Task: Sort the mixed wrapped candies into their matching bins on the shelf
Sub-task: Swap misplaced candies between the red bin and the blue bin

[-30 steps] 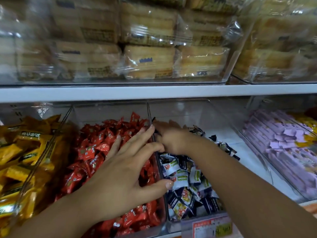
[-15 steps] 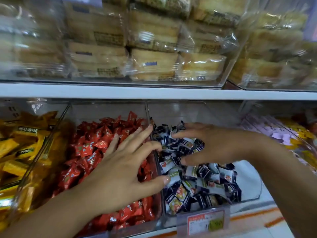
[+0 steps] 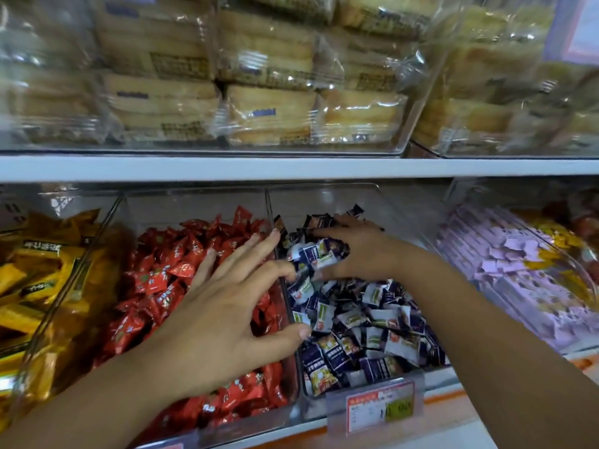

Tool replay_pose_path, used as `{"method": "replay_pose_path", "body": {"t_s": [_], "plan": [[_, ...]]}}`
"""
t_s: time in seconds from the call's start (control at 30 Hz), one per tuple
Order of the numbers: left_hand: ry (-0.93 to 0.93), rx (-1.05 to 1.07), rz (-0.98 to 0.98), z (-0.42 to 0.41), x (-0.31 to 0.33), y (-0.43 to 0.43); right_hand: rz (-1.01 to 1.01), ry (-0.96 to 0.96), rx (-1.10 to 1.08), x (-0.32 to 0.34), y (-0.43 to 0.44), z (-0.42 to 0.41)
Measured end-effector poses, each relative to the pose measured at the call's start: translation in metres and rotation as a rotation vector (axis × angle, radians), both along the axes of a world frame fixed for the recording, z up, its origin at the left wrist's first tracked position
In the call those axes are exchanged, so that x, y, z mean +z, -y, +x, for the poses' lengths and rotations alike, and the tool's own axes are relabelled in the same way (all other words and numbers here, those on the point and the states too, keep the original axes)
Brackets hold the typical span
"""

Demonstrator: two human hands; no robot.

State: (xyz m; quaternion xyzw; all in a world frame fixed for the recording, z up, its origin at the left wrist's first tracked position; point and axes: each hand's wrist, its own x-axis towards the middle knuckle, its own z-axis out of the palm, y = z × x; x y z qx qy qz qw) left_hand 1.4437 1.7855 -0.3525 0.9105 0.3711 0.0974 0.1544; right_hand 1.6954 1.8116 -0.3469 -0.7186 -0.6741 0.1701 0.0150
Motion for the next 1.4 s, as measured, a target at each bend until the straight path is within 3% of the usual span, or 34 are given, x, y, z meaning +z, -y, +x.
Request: {"method": "replay_pose_path", "body": {"t_s": [0.1,0.2,0.43,0.57,0.63,0.73,0.87,1.0,1.1,1.2,1.27,1.33,1.4], "plan": [[0.004,-0.005,0.011,-0.001,-0.002,-0.001,-0.034,-0.036,0.021,0.025,0.019,0.003],[0.018,-0.005,0.017,0.000,-0.004,-0.002,-0.060,0.051,-0.025,0.033,0.040,0.004],[0.023,0.005,-0.009,0.001,-0.002,0.000,-0.377,0.225,-0.053,0.003,0.063,-0.024],[0.027,0.002,-0.024,0.001,-0.002,0.000,-0.275,0.153,-0.017,-0.010,0.050,-0.025],[0.023,0.001,-0.028,0.001,-0.002,-0.001,-0.148,0.079,-0.038,-0.018,0.045,-0.021],[0.000,0.004,-0.010,0.001,-0.002,-0.002,0.027,0.113,-0.061,-0.026,0.042,-0.016],[-0.011,0.018,0.030,-0.003,-0.002,0.002,0.013,0.051,-0.073,-0.007,0.049,-0.020],[0.002,0.115,0.075,-0.013,-0.003,0.012,0.084,0.148,-0.100,0.009,0.062,-0.040],[0.013,0.223,0.117,-0.026,-0.005,0.015,-0.097,0.131,-0.190,-0.007,0.072,-0.046],[-0.099,0.264,0.127,-0.039,-0.020,0.011,-0.225,0.134,-0.236,-0.030,0.081,-0.050],[-0.201,0.237,0.126,-0.044,-0.030,0.011,-0.197,0.053,-0.250,-0.035,0.084,-0.052],[-0.180,0.225,0.106,-0.047,-0.033,0.012,-0.123,-0.061,-0.260,-0.032,0.087,-0.050],[-0.125,0.217,0.096,-0.049,-0.030,0.015,-0.057,-0.047,-0.258,-0.030,0.091,-0.045]]}}
